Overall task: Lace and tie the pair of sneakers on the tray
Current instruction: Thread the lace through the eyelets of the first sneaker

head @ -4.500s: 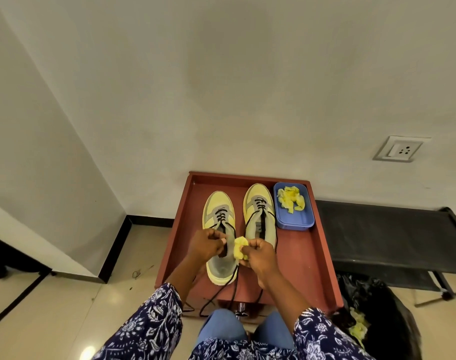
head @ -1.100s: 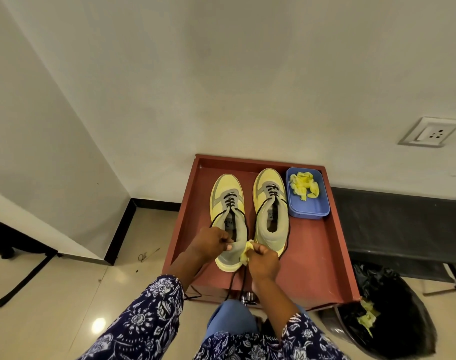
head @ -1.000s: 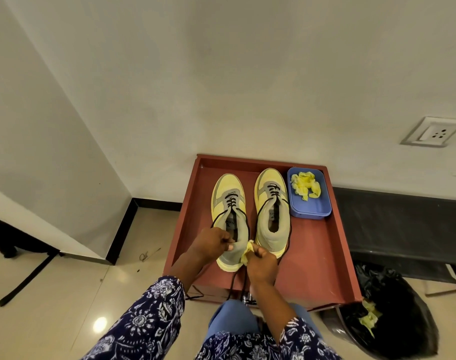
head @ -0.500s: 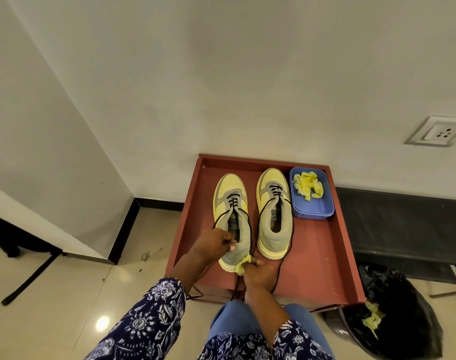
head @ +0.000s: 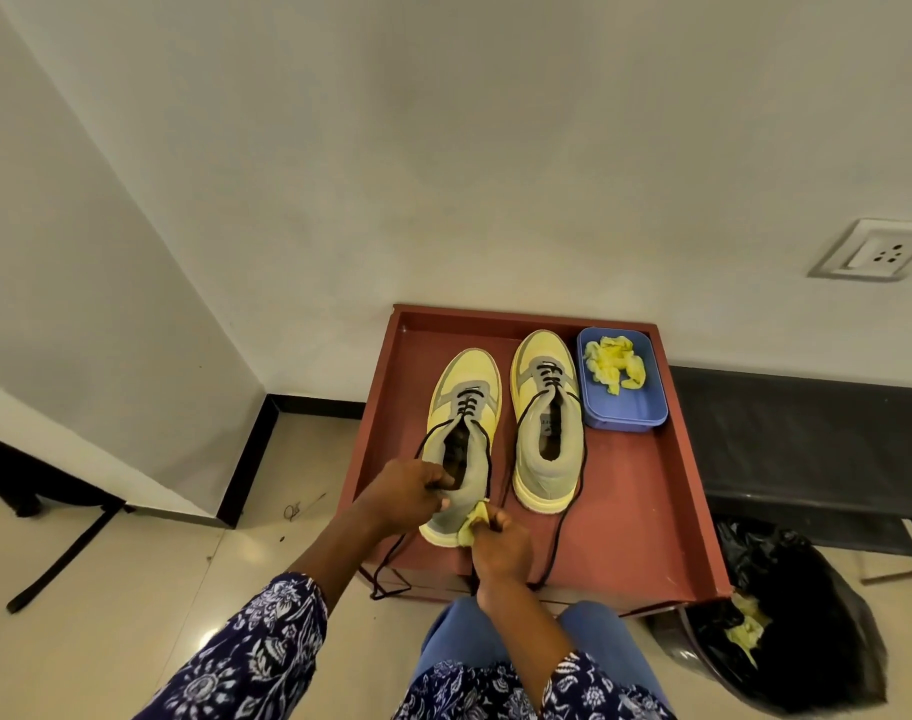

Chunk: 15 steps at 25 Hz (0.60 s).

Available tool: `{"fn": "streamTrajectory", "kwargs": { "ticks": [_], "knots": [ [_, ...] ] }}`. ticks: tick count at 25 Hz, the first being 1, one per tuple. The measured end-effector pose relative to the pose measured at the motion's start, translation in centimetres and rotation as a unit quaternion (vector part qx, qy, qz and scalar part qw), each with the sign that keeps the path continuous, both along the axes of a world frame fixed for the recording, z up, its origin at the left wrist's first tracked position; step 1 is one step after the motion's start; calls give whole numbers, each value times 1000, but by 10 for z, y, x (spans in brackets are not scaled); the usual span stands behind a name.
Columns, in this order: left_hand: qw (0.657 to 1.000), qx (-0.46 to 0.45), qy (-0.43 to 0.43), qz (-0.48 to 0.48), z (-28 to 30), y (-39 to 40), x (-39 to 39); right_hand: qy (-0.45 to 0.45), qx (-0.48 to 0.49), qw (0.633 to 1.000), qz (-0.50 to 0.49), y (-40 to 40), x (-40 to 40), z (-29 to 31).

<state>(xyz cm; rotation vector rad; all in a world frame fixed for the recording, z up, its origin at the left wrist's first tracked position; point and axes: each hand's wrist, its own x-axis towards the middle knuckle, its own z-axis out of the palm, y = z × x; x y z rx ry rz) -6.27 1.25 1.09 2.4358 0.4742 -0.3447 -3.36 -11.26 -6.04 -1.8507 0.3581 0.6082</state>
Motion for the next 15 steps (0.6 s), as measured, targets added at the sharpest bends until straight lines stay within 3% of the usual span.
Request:
{"fn": "streamTrajectory", "kwargs": {
  "ticks": [4,9,15],
  "knots": [
    [999,-7,9,53,0,-10,1,18,-25,999,20,1,0,1],
    [998,27,-2,52,3,-13,5,60,27,995,-68,7,18,11],
    [994,-26,-12,103,4,-14,6,-33,26,998,-36,17,40,25]
  ]
}}
